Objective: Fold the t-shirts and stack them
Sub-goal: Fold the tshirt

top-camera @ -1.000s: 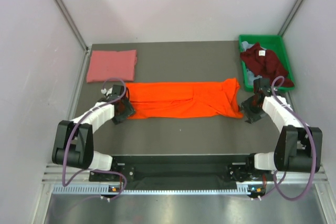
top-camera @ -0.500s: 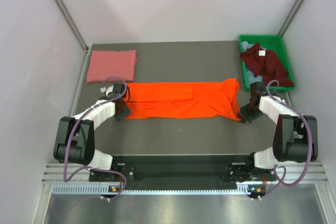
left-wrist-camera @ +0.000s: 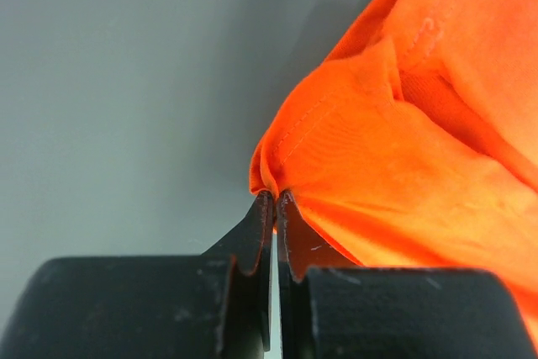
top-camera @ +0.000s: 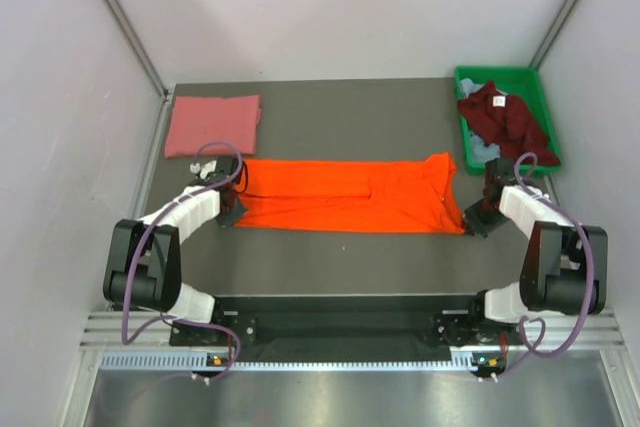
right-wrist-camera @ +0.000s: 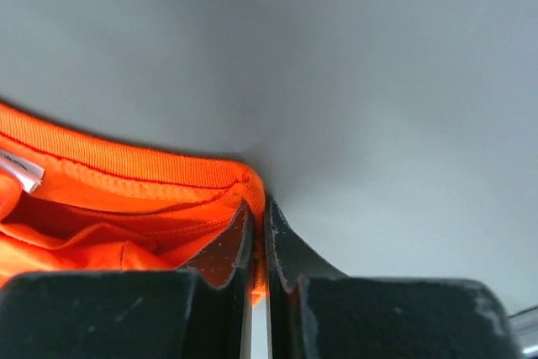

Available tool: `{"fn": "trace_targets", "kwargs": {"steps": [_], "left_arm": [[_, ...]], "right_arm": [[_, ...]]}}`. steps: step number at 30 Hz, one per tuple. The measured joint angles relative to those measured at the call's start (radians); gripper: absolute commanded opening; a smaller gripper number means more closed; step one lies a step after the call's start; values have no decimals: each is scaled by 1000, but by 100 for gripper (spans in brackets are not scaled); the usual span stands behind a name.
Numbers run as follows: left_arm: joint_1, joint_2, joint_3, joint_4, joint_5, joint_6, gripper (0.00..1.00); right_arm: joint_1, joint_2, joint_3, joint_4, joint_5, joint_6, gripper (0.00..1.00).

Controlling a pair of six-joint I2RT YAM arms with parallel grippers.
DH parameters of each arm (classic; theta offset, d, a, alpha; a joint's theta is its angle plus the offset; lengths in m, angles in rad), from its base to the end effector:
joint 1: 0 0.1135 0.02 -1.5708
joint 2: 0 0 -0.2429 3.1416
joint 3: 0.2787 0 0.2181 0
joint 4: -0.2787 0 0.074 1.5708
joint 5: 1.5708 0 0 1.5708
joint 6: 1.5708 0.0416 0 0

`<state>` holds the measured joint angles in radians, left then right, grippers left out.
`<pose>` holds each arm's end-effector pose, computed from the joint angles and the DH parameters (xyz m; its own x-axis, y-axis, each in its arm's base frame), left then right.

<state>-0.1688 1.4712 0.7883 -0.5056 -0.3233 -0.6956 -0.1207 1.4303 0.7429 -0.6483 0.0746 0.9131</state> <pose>0.2375 -0.0271 0.1642 -0.7293 -0.4921 -0.4753 -0.5535 0.8327 -0.0128 0.2111 -0.0287 0.1550 -0.4815 0.8534 -0.1998 0.8480 0.5112 0.1400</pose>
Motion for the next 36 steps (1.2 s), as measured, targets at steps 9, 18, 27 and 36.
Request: {"fn": "trace_targets", "kwargs": {"steps": [9, 18, 27, 36], "left_arm": [[3, -1, 2, -57, 17, -8, 45], [4, -67, 122, -108, 111, 40, 52], [4, -56, 178, 2, 449, 72, 55], [-13, 57, 274, 158, 797, 100, 57]], "right_arm": [[-18, -39, -23, -34, 24, -45, 27], [-18, -129, 92, -122, 67, -156, 41], [226, -56, 314, -1, -92, -457, 50], [274, 263, 577, 48, -209, -694, 30]]}}
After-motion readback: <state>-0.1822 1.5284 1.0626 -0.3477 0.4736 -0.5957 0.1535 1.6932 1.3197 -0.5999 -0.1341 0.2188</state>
